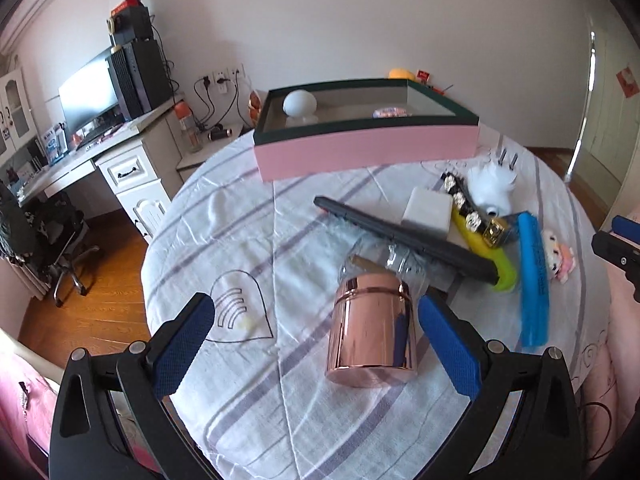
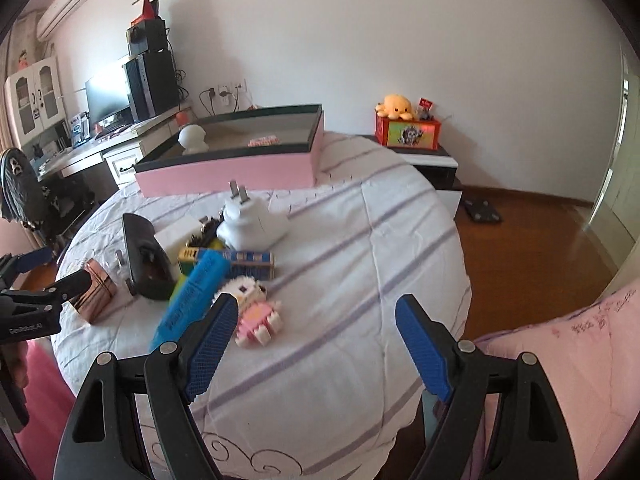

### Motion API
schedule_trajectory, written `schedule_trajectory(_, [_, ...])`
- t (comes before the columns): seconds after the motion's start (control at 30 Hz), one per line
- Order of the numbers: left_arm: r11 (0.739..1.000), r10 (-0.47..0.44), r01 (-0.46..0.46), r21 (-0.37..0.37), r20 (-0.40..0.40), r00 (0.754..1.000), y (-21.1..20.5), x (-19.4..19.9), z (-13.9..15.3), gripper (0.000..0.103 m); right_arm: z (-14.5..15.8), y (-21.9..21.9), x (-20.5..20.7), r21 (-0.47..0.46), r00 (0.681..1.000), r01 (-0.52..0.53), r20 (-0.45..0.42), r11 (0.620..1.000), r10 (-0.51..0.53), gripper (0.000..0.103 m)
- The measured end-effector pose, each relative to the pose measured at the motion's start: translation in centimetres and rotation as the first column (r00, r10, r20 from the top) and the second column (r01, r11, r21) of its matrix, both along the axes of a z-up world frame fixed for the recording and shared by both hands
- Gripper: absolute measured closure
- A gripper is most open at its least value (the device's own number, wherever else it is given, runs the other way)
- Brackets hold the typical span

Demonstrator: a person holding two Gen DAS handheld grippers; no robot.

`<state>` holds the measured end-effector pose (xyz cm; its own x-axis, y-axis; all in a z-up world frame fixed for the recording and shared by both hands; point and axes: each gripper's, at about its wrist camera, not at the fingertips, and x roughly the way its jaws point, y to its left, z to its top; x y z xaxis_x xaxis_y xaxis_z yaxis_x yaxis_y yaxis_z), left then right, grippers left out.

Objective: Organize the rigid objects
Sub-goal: 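Grasp the copper jar with the left gripper, then lift the copper jar with the left gripper while the right gripper grasps the Hello Kitty figure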

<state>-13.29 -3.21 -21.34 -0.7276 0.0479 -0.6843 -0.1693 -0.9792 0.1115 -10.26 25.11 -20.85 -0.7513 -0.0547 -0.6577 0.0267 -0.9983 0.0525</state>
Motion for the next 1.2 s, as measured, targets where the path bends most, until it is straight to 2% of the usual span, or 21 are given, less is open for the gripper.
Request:
schedule_trajectory(0.17, [1.000, -0.029, 0.029, 0.001, 0.016, 0.999, 0.4, -0.4, -1.0, 0.002, -0.8, -0.3, 0.0, 0.010, 1.000, -0.013, 0.024, 1.000, 0.013, 0.021])
schedule_trajectory(0.27, [0.998, -0.059, 0.058, 0.020, 0.029, 0.998, 0.5, -0.6, -1.3, 0.015, -1.3, -0.6, -0.2, 0.010, 0.999, -0.026, 0.041, 1.000, 0.025, 0.021])
schedule_trajectory(0.33, [0.995, -0.090, 0.088, 0.040, 0.034, 0.995, 0.5, -0.7, -1.5, 0.027, -1.7, -0.8, -0.3, 0.011, 0.998, -0.039, 0.054, 0.999, 0.038, 0.021])
schedule_trajectory(0.4, [0.991, -0.116, 0.112, 0.075, 0.047, 0.992, 0.4, -1.0, -1.7, 0.046, -2.1, -0.9, -0.5, 0.004, 0.996, -0.058, 0.063, 0.998, 0.057, 0.021])
schedule_trajectory(0.47, [0.988, -0.121, 0.115, 0.106, 0.053, 0.991, 0.1, -1.0, -1.8, 0.054, -2.4, -1.1, -0.6, -0.004, 0.995, -0.077, 0.068, 0.997, 0.077, 0.021])
schedule_trajectory(0.67, [0.991, -0.101, 0.097, 0.088, 0.050, 0.994, -0.8, -0.5, -1.6, 0.055, -3.3, -1.8, -1.4, 0.011, 0.990, -0.109, 0.093, 0.994, 0.107, 0.021])
schedule_trajectory(0.8, [0.997, -0.065, 0.063, 0.046, 0.042, 0.997, -1.6, -0.4, -1.7, 0.055, -3.3, -2.2, -2.0, 0.015, 0.988, -0.123, 0.092, 0.992, 0.121, 0.021])
schedule_trajectory(0.9, [0.998, -0.040, 0.038, 0.054, 0.048, 0.998, -2.5, -0.8, -1.9, 0.053, -3.4, -2.9, -2.6, 0.038, 0.986, -0.140, 0.092, 0.989, 0.137, 0.021])
schedule_trajectory(1.0, [0.999, -0.018, 0.016, 0.030, 0.060, 0.998, -2.7, -1.1, -2.6, 0.053, -3.6, -3.5, -3.1, 0.051, 0.983, -0.162, 0.092, 0.985, 0.157, 0.021])
schedule_trajectory(1.1, [0.999, -0.014, 0.011, 0.048, 0.070, 0.997, -3.0, -1.3, -3.1, 0.053, -3.7, -3.7, -3.3, 0.050, 0.978, -0.194, 0.081, 0.980, 0.190, 0.021])
schedule_trajectory(1.17, [0.998, -0.010, 0.006, 0.065, 0.070, 0.997, -3.2, -1.3, -3.0, 0.050, -3.7, -3.7, -3.4, 0.041, 0.976, -0.206, 0.078, 0.978, 0.202, 0.026])
schedule_trajectory(1.2, [0.998, -0.004, 0.000, 0.067, 0.070, 0.998, -3.3, -1.4, -3.0, 0.045, -3.8, -3.7, -3.6, 0.041, 0.974, -0.214, 0.079, 0.976, 0.211, 0.033])
